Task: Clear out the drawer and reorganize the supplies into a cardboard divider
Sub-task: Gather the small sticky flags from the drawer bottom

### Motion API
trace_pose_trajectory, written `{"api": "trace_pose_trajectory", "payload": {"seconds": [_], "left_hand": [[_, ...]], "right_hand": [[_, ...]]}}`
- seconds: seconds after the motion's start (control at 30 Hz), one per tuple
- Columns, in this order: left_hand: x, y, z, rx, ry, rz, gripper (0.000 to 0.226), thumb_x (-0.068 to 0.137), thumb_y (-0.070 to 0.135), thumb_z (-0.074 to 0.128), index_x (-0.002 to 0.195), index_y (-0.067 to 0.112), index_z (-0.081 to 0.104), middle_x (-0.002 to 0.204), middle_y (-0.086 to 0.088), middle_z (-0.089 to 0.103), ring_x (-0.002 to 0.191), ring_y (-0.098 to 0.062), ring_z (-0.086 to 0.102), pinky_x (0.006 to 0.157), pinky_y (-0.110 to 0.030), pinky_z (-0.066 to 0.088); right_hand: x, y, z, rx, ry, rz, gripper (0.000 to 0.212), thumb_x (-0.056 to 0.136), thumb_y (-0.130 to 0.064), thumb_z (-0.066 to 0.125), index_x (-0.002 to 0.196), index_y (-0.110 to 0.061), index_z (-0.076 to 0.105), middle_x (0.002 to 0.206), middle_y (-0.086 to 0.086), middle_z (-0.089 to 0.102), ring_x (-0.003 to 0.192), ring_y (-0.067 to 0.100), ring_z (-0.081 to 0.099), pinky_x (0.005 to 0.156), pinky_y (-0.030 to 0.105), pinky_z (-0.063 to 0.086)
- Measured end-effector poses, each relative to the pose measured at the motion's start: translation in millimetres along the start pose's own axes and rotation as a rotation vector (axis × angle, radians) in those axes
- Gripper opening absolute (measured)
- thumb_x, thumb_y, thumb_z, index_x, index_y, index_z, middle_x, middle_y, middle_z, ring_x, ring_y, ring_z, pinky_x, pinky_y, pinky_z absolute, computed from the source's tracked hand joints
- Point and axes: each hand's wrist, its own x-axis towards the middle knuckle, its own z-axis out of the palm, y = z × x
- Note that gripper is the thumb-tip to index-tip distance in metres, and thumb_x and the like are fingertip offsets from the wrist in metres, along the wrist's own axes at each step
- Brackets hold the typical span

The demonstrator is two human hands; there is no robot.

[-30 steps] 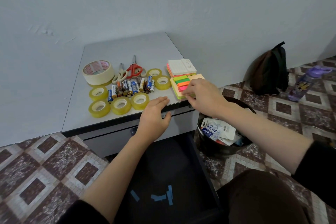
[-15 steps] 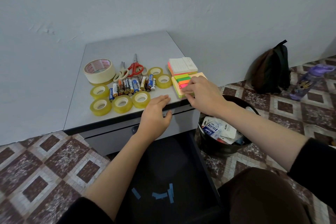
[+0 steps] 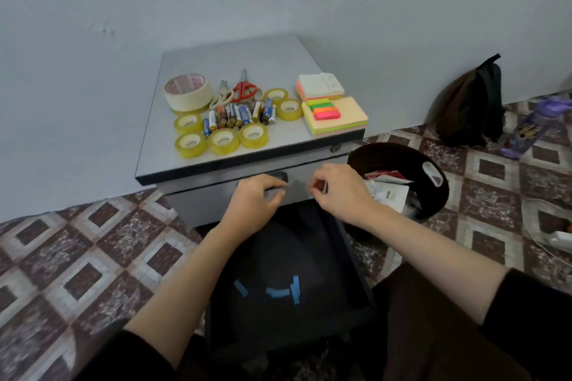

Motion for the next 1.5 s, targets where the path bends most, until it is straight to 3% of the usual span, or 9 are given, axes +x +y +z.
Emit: {"api": "trace_pose_trajectory", "payload": {"seconds": [0.3, 0.6, 0.73, 0.83, 1.0, 1.13, 1.27, 1.37, 1.5], "left_hand": [[-91, -77, 29, 0.172, -0.465, -0.458, 0.027, 0.091, 0.022, 0.057, 0.114, 0.012, 0.066, 0.111, -0.004, 0.067, 0.103, -0.015, 0.061, 0.079, -0.012, 0.038], [-101, -133, 74, 0.224, -0.658, -0.676, 0.035, 0.097, 0.015, 0.039, 0.122, 0.001, 0.058, 0.124, -0.016, 0.058, 0.114, -0.029, 0.055, 0.093, -0.031, 0.043], [-101, -152, 100, 0.24, -0.791, -0.718, 0.035, 0.097, 0.013, 0.037, 0.123, -0.003, 0.053, 0.127, -0.017, 0.054, 0.116, -0.031, 0.052, 0.094, -0.03, 0.04], [-99, -162, 116, 0.208, -0.737, -0.791, 0.034, 0.096, 0.017, 0.043, 0.123, -0.003, 0.051, 0.125, -0.019, 0.054, 0.114, -0.031, 0.053, 0.088, -0.029, 0.043], [-90, -171, 132, 0.232, -0.462, -0.884, 0.028, 0.094, 0.02, 0.052, 0.099, -0.006, 0.06, 0.102, -0.02, 0.063, 0.094, -0.033, 0.061, 0.067, -0.032, 0.044], [-87, -174, 145, 0.297, -0.411, -0.912, 0.035, 0.092, 0.026, 0.057, 0.107, -0.005, 0.058, 0.108, -0.02, 0.062, 0.1, -0.034, 0.06, 0.074, -0.037, 0.048], [-86, -172, 155, 0.337, -0.377, -0.912, 0.022, 0.091, 0.013, 0.055, 0.108, -0.001, 0.06, 0.108, -0.018, 0.061, 0.101, -0.032, 0.059, 0.076, -0.036, 0.049], [-86, -172, 161, 0.336, -0.35, -0.872, 0.027, 0.089, 0.005, 0.055, 0.116, 0.005, 0.06, 0.116, -0.017, 0.058, 0.107, -0.031, 0.055, 0.089, -0.045, 0.049], [-86, -173, 166, 0.254, -0.348, -0.811, 0.029, 0.088, 0.005, 0.058, 0.116, 0.007, 0.059, 0.123, -0.014, 0.052, 0.113, -0.028, 0.051, 0.09, -0.039, 0.048]], "right_hand": [[-35, 2, 88, 0.102, -0.284, 0.2, 0.009, 0.086, -0.014, 0.062, 0.086, -0.017, 0.07, 0.09, 0.0, 0.068, 0.082, 0.013, 0.06, 0.071, 0.025, 0.047], [-48, 31, 167, 0.068, -0.538, 0.479, 0.013, 0.087, -0.016, 0.064, 0.096, -0.01, 0.07, 0.099, 0.006, 0.068, 0.093, 0.021, 0.064, 0.076, 0.029, 0.052], [-56, 40, 194, 0.049, -0.624, 0.566, 0.016, 0.087, -0.019, 0.065, 0.099, -0.01, 0.069, 0.1, 0.007, 0.067, 0.093, 0.021, 0.063, 0.075, 0.03, 0.052], [-57, 44, 209, 0.05, -0.656, 0.569, 0.016, 0.087, -0.022, 0.065, 0.097, -0.009, 0.067, 0.101, 0.007, 0.066, 0.092, 0.022, 0.062, 0.07, 0.028, 0.048], [-51, 38, 226, 0.056, -0.678, 0.555, 0.03, 0.084, -0.033, 0.068, 0.099, -0.008, 0.062, 0.099, 0.007, 0.064, 0.088, 0.02, 0.061, 0.067, 0.028, 0.045], [-47, 32, 240, 0.014, -0.649, 0.525, 0.028, 0.084, -0.027, 0.068, 0.101, -0.006, 0.059, 0.104, 0.009, 0.063, 0.094, 0.023, 0.061, 0.067, 0.027, 0.042], [-44, 30, 248, -0.014, -0.642, 0.552, 0.021, 0.087, -0.015, 0.064, 0.105, -0.004, 0.059, 0.108, 0.011, 0.062, 0.099, 0.026, 0.061, 0.071, 0.029, 0.044], [-44, 29, 252, 0.007, -0.635, 0.578, 0.015, 0.088, -0.013, 0.063, 0.101, -0.005, 0.061, 0.103, 0.011, 0.064, 0.094, 0.024, 0.062, 0.069, 0.028, 0.045], [-48, 27, 256, 0.04, -0.609, 0.586, 0.016, 0.088, -0.009, 0.061, 0.104, -0.005, 0.062, 0.104, 0.011, 0.063, 0.094, 0.023, 0.061, 0.07, 0.028, 0.047]]}}
